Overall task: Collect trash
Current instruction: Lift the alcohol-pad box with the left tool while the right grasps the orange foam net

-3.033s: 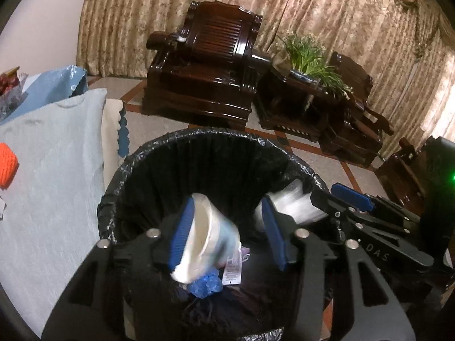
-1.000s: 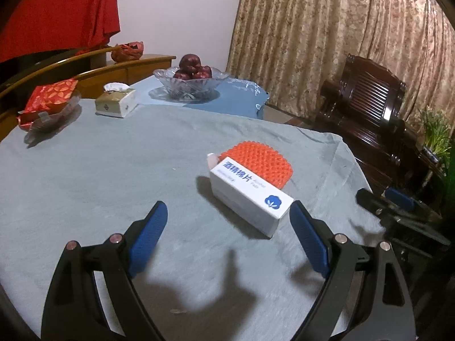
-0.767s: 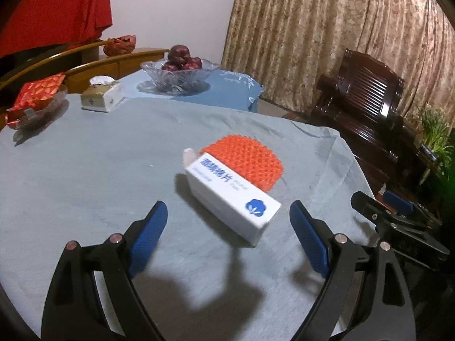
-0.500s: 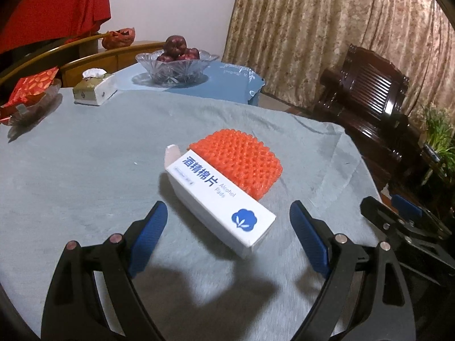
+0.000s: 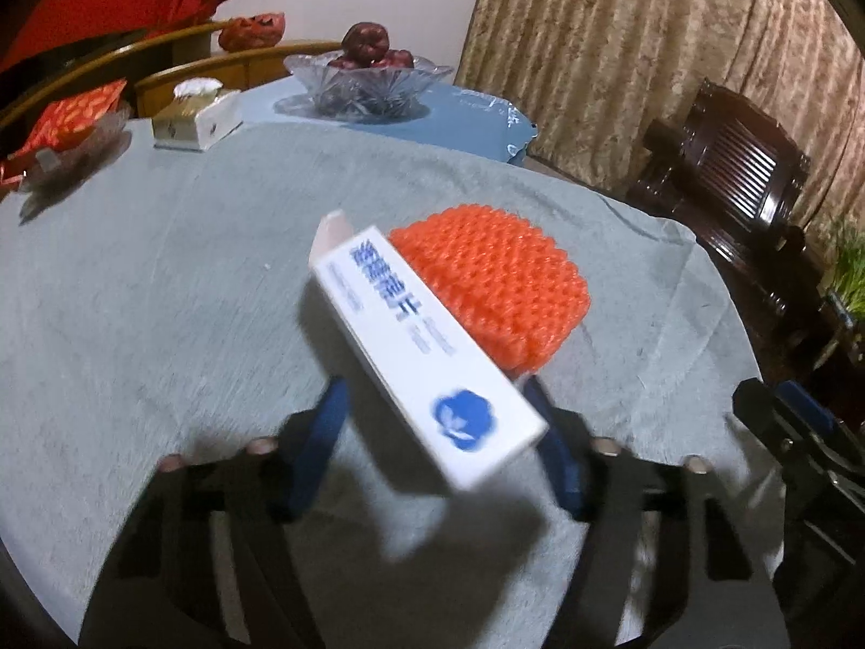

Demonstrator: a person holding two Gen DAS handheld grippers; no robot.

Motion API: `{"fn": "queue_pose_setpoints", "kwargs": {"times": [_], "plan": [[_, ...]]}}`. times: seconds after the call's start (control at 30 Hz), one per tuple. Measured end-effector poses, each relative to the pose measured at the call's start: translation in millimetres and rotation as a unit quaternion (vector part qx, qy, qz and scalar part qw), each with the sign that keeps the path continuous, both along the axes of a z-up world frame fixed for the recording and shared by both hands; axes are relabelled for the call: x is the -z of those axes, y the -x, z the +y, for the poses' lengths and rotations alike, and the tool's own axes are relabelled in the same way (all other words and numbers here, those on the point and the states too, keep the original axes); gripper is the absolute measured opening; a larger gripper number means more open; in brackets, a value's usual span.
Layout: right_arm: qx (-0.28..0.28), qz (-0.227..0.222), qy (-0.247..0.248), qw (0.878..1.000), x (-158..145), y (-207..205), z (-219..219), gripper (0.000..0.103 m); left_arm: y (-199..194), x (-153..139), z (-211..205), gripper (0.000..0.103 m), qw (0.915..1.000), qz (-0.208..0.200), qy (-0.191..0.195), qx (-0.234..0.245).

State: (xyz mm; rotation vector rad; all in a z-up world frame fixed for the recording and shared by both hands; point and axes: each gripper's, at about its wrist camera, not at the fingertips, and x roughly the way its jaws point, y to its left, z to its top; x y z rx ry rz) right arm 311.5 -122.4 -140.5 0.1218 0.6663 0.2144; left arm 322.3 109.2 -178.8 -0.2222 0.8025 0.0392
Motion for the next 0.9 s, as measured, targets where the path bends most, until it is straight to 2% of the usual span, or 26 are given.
{"fn": "queue_pose_setpoints", "kwargs": {"times": [0.03, 0.23, 0.4, 0.63, 0.9], "plan": [[-0.002, 0.0, 0.0, 1.0, 0, 0, 2, 0.097, 2, 0, 2, 0.044, 1.0, 0.002, 0.003, 0.0], [-0.019, -0.001, 0.002, 1.0, -2, -2, 18, 0.097, 14, -7, 22, 0.029, 0.9999, -0.007, 0.006, -0.012], [-0.046, -0.002, 0.008, 0.999, -3, -9, 44, 0.097, 21, -10, 43, 0.029, 0.9996, -0.009, -0.013, -0.023], [-0.067, 0.0, 0.015, 0.998, -2, -29, 79, 0.097, 14, -6, 61, 0.031, 0.9995, 0.003, -0.015, -0.027], [-0.087, 0.012, 0.034, 0.996, 6, -52, 105, 0.097, 5, -9, 72, 0.029, 0.9989, -0.013, -0.026, -0.037]]}}
